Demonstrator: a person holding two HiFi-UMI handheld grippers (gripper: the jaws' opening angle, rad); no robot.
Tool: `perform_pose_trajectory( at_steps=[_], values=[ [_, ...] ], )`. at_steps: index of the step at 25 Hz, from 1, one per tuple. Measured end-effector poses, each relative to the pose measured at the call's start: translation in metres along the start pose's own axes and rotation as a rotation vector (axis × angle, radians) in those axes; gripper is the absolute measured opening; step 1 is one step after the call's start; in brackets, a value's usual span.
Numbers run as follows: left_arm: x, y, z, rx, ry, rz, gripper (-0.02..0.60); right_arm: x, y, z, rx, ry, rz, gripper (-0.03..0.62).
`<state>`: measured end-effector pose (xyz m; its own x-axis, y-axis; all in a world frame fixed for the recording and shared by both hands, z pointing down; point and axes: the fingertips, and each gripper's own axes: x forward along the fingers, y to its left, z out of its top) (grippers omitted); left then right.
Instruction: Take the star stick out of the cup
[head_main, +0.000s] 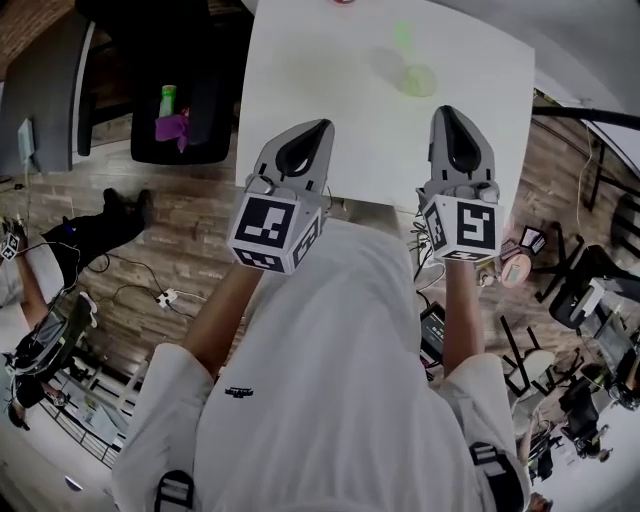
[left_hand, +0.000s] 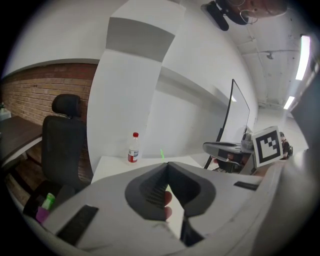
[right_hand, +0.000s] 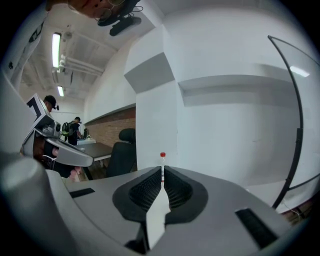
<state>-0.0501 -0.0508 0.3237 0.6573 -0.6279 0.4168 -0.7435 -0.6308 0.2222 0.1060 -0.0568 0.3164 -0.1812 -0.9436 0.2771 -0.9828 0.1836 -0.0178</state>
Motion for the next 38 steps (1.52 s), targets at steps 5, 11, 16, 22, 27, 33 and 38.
perform_pose_trajectory(
  at_steps=[5, 11, 16, 22, 27, 33, 38],
  values=[
    [0.014, 0.009, -0.007, -0.011, 0.020, 0.018, 0.003, 0.022, -0.010, -0.013, -0.020, 0.045, 0.001, 0.008],
    [0.028, 0.011, -0.022, -0.008, 0.050, 0.021, 0.003, 0.043, -0.021, -0.038, -0.020, 0.081, 0.023, 0.025],
    [0.042, 0.017, -0.031, -0.028, 0.073, 0.026, 0.003, 0.068, -0.024, -0.049, -0.017, 0.104, 0.036, 0.040],
    [0.055, 0.024, -0.036, -0.045, 0.104, 0.032, 0.006, 0.093, -0.029, -0.056, -0.016, 0.118, 0.055, 0.046],
    [0.067, 0.025, -0.036, -0.057, 0.101, 0.020, 0.005, 0.114, -0.030, -0.065, -0.024, 0.148, 0.074, 0.066],
    [0.078, 0.026, -0.040, -0.067, 0.110, 0.028, 0.005, 0.132, -0.032, -0.080, -0.036, 0.178, 0.091, 0.069],
    [0.085, 0.027, -0.043, -0.093, 0.125, 0.049, 0.005, 0.142, -0.039, -0.092, -0.030, 0.218, 0.103, 0.074]
  ],
)
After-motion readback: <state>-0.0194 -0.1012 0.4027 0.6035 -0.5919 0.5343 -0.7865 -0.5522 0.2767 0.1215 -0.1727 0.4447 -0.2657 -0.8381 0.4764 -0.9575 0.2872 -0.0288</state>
